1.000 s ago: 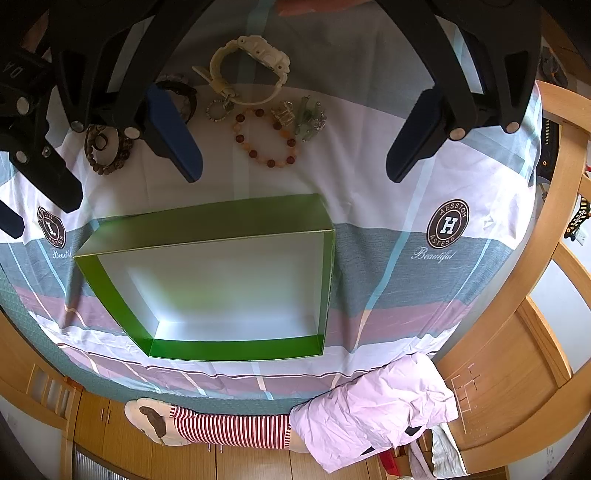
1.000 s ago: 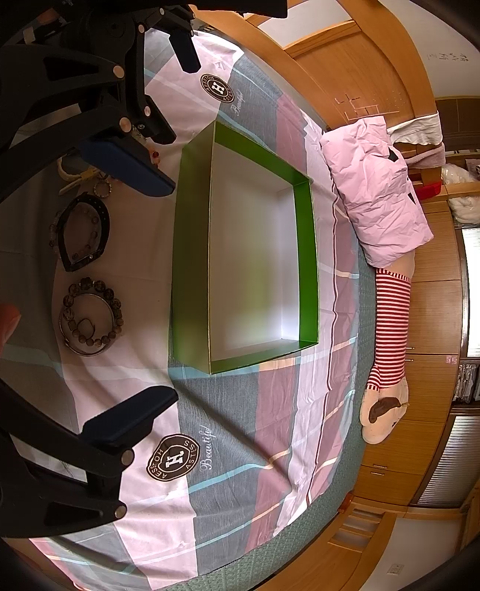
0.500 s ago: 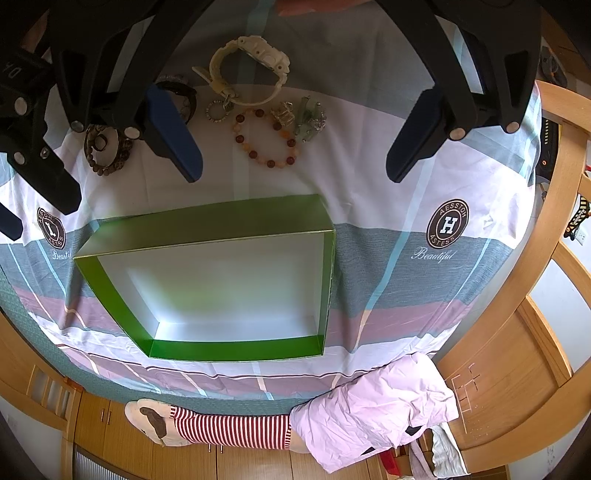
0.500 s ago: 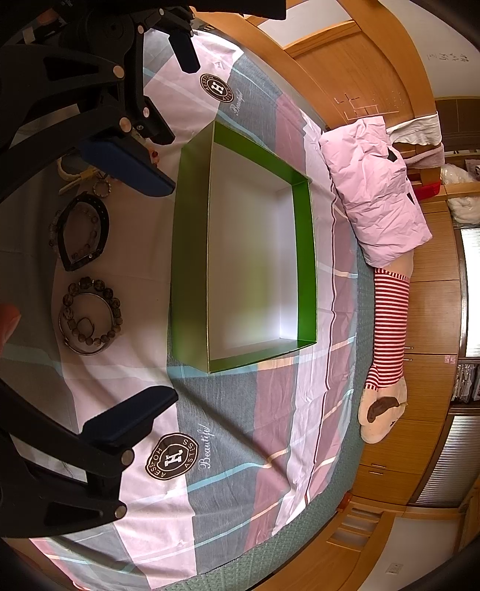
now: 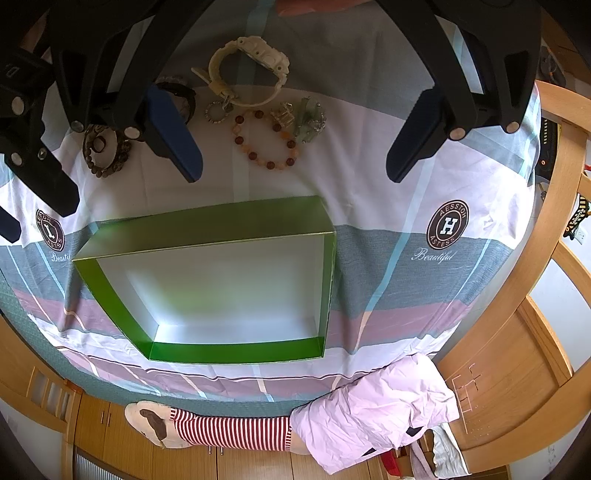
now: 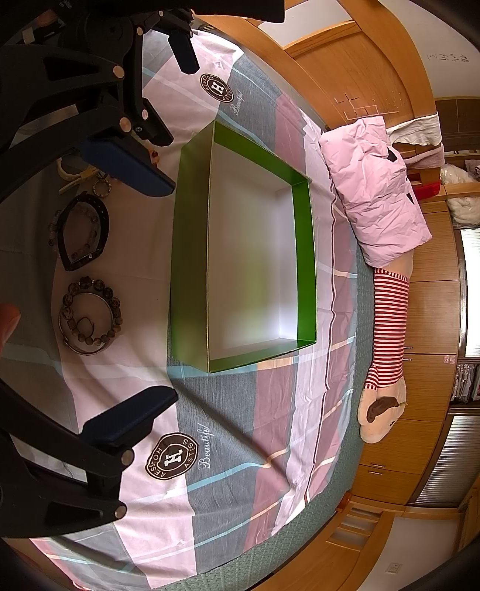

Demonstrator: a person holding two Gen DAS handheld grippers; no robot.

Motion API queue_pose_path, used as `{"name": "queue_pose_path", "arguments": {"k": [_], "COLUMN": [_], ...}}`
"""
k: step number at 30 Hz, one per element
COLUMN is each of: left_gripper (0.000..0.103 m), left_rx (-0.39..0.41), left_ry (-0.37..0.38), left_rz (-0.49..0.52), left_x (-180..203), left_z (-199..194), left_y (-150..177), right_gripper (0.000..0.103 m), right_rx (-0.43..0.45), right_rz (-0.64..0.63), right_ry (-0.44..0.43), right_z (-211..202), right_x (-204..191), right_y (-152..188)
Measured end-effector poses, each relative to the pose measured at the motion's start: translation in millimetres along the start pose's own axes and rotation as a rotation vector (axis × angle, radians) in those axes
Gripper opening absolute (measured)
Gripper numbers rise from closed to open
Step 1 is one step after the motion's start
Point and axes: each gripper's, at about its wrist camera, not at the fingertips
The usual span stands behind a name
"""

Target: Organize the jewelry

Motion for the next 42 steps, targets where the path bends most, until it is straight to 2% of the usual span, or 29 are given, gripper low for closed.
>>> {"name": "queue_pose_path", "arguments": {"k": [11, 17, 42], "left_gripper": [0.101, 0.101, 0.101], "left_rx": [0.0, -0.011, -0.029], "left_ry": [0.002, -0.011, -0.028], "left_rz": [0.034, 0.016, 0.045], "left_x": [7, 6, 10], "left_z": [-1, 2, 7], "left_y": [5, 2, 4], "right_gripper": [0.102, 0.102, 0.102], "right_rx": [0.008, 0.031, 0.036], "right_rz": [-0.011, 0.002, 0.017], "right_ry": [-0.001, 0.01, 0.016], "right_z": [-1, -4, -2], "right_x": [-1, 2, 3], "right_y": [-1, -1, 2]}}
Point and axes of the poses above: each gripper's, at about its wrist camera, not at the fingertips, and z roughly the way its jaws point, x to its right, y to its underside, and after that the axes turned 10 degrees about -z, right-handed
